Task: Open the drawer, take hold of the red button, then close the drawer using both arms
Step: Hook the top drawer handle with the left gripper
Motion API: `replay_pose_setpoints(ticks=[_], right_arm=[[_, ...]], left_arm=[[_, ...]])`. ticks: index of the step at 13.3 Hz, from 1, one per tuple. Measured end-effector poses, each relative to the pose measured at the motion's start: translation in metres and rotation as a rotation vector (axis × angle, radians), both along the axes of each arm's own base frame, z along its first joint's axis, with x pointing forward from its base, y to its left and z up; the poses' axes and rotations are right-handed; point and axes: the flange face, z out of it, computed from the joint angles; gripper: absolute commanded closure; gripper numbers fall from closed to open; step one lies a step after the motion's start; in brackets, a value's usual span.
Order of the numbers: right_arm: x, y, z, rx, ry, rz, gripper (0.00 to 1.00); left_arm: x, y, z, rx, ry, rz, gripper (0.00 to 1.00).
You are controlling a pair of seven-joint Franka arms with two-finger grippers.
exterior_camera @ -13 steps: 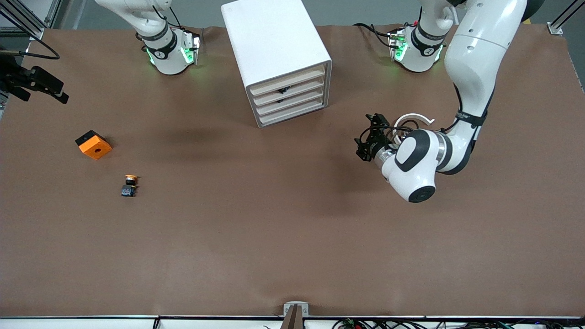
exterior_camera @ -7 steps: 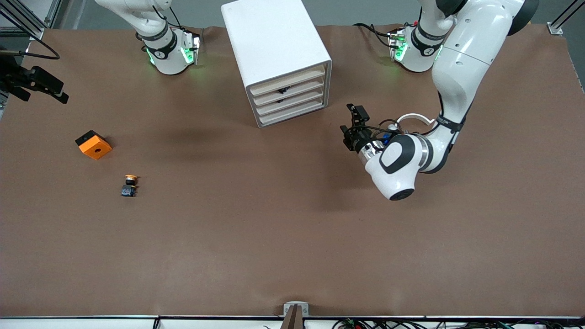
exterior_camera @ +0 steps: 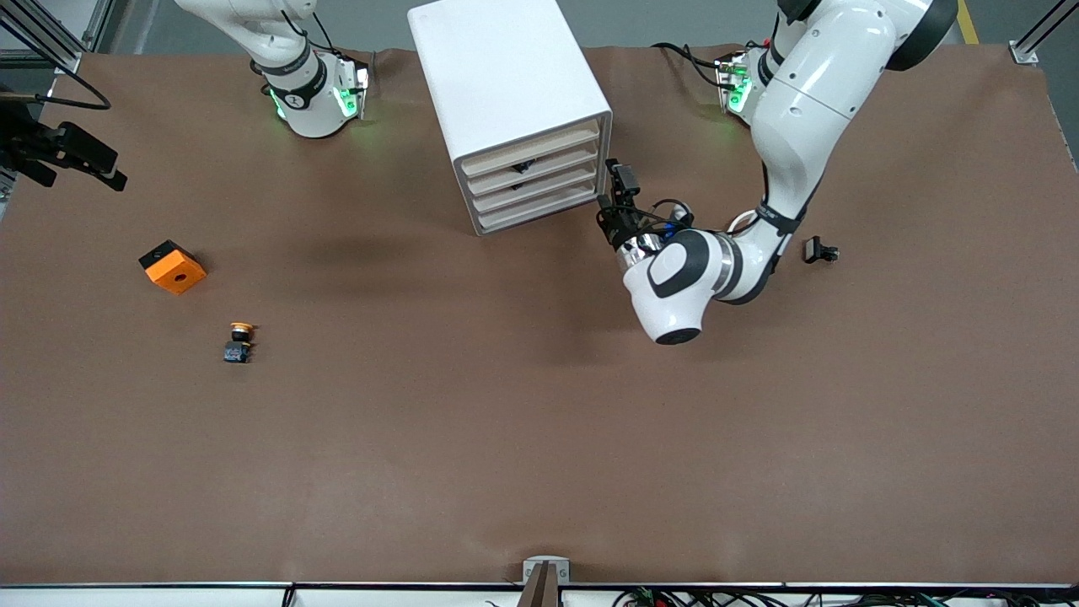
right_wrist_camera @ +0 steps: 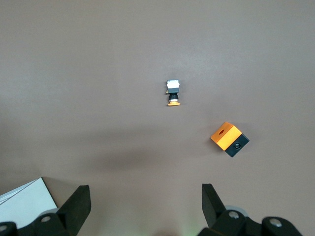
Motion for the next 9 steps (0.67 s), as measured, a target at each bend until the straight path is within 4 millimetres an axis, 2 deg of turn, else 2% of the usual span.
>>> replay_pose_setpoints(ticks=[3,4,5,7,9], right_arm=[[0.000,0.000,0.000,0.000,0.000,0.000,0.00],[0.000,0.000,0.000,0.000,0.000,0.000,0.00],[0.000,0.000,0.000,0.000,0.000,0.000,0.00],[0.000,0.000,0.000,0.000,0.000,0.000,0.00],[0.000,0.000,0.000,0.000,0.000,0.000,0.00]], left_arm=[[-0.014,-0.014,-0.011,0.001,0.040,-0.006,0.19],[-0.019,-0.019,-0.013,0.002,0.050,-0.009,0.25],[-0.023,-0.024,-0.014,0.002,0.054,-0.017,0.37],[-0.030,-0.032,-0.014,0.006,0.062,-0.026,0.55],[-0.036,-0.037,-0.015,0.012,0.066,-0.035,0.59]])
